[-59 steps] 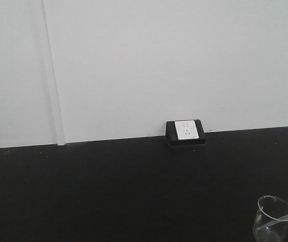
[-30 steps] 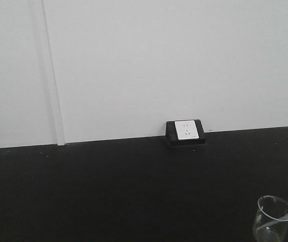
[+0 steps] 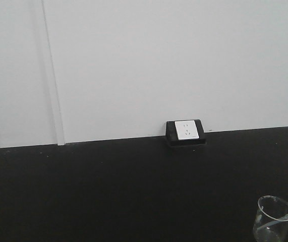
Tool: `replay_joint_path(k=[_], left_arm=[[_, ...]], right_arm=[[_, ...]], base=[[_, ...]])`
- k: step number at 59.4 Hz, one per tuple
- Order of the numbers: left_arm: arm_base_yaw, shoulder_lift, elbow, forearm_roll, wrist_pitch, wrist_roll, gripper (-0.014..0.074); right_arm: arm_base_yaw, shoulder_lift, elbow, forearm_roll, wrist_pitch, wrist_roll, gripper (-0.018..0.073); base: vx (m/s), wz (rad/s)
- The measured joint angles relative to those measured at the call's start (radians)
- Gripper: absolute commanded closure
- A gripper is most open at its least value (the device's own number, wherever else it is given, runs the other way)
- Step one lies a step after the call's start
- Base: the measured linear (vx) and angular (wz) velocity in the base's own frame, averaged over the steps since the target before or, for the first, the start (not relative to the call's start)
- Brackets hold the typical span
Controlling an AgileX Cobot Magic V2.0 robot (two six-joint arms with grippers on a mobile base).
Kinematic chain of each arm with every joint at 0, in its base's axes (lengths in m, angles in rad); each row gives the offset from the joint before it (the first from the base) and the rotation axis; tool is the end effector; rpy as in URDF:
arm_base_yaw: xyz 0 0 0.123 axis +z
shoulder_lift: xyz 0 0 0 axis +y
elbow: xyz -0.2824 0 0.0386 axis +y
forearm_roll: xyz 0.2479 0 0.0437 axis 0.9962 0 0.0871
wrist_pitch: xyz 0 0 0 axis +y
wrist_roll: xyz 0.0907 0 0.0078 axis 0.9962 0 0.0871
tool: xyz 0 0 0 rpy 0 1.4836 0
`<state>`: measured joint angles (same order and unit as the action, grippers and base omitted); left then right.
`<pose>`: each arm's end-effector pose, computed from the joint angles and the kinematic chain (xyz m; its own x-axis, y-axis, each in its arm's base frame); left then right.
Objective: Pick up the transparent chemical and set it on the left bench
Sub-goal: 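Lower the right gripper over the glass beaker holding the pipette, then close the right gripper on the beaker rim and lift it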
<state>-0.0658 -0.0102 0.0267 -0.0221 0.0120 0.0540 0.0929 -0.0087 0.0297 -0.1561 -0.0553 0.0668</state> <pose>0.0566 -0.0038 0.2035 0.0606 0.0280 -0.9978 0.0641 0.9974 0.0319 0.0561 0.0060 0.2085 0.1285 -0.0774 -0.9887 -0.0902 0.9919 -0.0893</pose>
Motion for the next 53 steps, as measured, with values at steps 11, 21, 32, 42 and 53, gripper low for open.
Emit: replay_joint_path(k=[11, 21, 32, 42, 53], left_arm=[[0.000, 0.000, 0.000, 0.000, 0.000, 0.000, 0.0600], [0.000, 0.000, 0.000, 0.000, 0.000, 0.000, 0.0600], [0.000, 0.000, 0.000, 0.000, 0.000, 0.000, 0.0600], [0.000, 0.000, 0.000, 0.000, 0.000, 0.000, 0.0600], [0.000, 0.000, 0.000, 0.000, 0.000, 0.000, 0.0600]], right_arm=[[0.000, 0.044, -0.183, 0.019, 0.095, 0.054, 0.0562], [0.000, 0.226, -0.399, -0.020, 0.311, 0.062, 0.0561], [0.000, 0.478, -0.491, -0.175, 0.359, 0.147, 0.0561], [-0.033, 0.683, -0.495, -0.411, 0.345, 0.456, 0.0559], [-0.130, 0.863, -0.495, -0.793, 0.146, 0.845, 0.0547]], base=[[0.00, 0.00], [0.00, 0.00], [0.00, 0.00], [0.00, 0.00], [0.00, 0.00]])
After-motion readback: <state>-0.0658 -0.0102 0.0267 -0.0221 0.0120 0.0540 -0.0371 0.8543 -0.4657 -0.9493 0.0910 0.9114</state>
